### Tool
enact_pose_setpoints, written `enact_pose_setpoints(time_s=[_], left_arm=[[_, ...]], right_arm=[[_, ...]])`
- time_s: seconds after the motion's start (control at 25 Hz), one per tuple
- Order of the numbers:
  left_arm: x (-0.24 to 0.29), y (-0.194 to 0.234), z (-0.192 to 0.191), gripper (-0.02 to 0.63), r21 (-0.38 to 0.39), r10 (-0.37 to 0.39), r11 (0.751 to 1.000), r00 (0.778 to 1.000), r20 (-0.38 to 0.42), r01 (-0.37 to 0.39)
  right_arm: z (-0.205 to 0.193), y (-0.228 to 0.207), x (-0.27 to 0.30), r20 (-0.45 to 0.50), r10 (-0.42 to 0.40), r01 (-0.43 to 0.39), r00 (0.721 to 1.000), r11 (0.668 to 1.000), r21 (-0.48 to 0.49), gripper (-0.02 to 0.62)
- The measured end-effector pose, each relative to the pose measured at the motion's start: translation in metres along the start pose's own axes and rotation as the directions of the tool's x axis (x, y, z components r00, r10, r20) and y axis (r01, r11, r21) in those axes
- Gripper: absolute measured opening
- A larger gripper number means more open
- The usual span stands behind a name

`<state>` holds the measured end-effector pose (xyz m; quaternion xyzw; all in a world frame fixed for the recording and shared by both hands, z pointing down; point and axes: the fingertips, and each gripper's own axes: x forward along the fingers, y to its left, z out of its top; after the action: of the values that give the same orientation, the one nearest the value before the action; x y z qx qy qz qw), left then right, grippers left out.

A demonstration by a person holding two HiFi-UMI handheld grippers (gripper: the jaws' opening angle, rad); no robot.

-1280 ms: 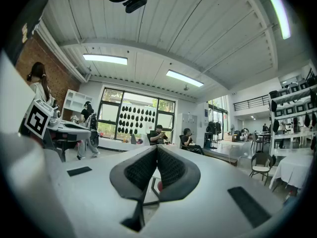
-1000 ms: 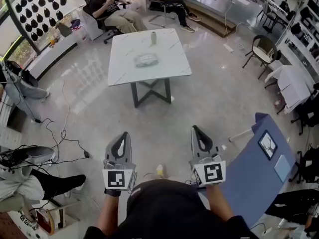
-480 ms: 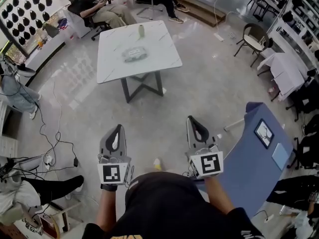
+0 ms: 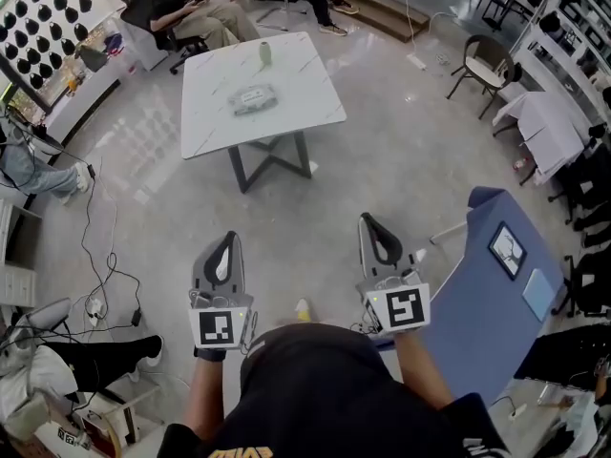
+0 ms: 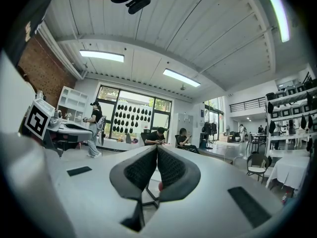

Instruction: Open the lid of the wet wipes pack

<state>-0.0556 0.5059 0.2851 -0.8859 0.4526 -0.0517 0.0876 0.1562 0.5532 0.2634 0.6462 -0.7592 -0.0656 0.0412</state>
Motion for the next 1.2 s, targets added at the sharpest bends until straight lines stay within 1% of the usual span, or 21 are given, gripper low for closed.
enact_pose_setpoints(time_s=[0.2,0.32,0.4,0.44,0.48,0.56,0.68,0.76,0.8,0.88,0.96,1.0,1.08,1.2], left_arm=[[0.008,0.004,-0.005,0.009,0.000,0.001,1.000,1.000,-0.005,-0.001],[0.014,0.009,-0.008,0.012,-0.006,0.004,1.000,1.000,-0.010,-0.004],[0.018,0.013,-0.012,0.018,-0.005,0.006,1.000,0.999,-0.031,-0.006],[0.020,0.015,-0.015,0.037,-0.002,0.006,1.000,0.999,-0.049,-0.006],[0.023,0.017,-0.017,0.080,-0.004,0.004,1.000,0.998,-0.064,-0.004],[0.030,0.018,-0.019,0.187,-0.017,-0.004,1.000,0.998,-0.068,0.003],[0.039,0.017,-0.013,0.265,-0.032,-0.018,0.999,0.999,-0.033,0.017],[0.043,0.017,-0.011,0.353,-0.029,-0.035,0.999,0.999,-0.014,0.035],[0.043,0.018,-0.011,0.384,-0.024,-0.047,0.999,0.999,-0.006,0.047],[0.043,0.020,-0.009,0.405,-0.014,-0.062,0.998,0.998,0.015,0.063],[0.043,0.025,-0.008,0.411,-0.013,-0.056,0.998,0.998,0.036,0.057],[0.042,0.030,-0.008,0.411,-0.017,-0.045,0.999,0.998,0.042,0.045],[0.039,0.040,-0.006,0.410,-0.026,-0.022,0.999,0.998,0.052,0.023],[0.039,0.051,-0.003,0.410,-0.036,-0.017,0.999,0.998,0.068,0.020]], right_arm=[[-0.006,-0.003,0.010,-0.010,-0.005,0.005,1.000,1.000,0.000,0.011],[-0.009,-0.004,0.018,-0.015,-0.008,0.008,1.000,1.000,0.002,0.037],[-0.008,-0.005,0.022,-0.014,-0.009,0.010,1.000,1.000,0.003,0.059],[-0.007,-0.005,0.024,-0.009,-0.008,0.008,1.000,1.000,0.000,0.074],[-0.006,-0.005,0.026,-0.007,-0.007,0.007,1.000,1.000,-0.004,0.088],[-0.009,-0.007,0.031,-0.013,-0.007,0.007,1.000,1.000,-0.005,0.112],[-0.013,-0.010,0.037,-0.033,-0.006,0.006,0.999,1.000,-0.001,0.126],[-0.015,-0.009,0.042,-0.044,-0.004,0.004,0.999,1.000,-0.001,0.173],[-0.015,-0.007,0.045,-0.044,-0.001,0.001,0.999,1.000,0.002,0.202],[-0.015,-0.002,0.049,-0.043,0.011,-0.011,0.999,1.000,0.009,0.265],[-0.015,0.003,0.053,-0.044,0.024,-0.023,0.999,1.000,0.010,0.313],[-0.016,0.005,0.054,-0.046,0.024,-0.024,0.999,1.000,0.010,0.327],[-0.016,0.009,0.057,-0.052,0.020,-0.019,0.998,1.000,0.013,0.333],[-0.015,0.013,0.062,-0.064,0.013,-0.012,0.998,1.000,0.015,0.337]])
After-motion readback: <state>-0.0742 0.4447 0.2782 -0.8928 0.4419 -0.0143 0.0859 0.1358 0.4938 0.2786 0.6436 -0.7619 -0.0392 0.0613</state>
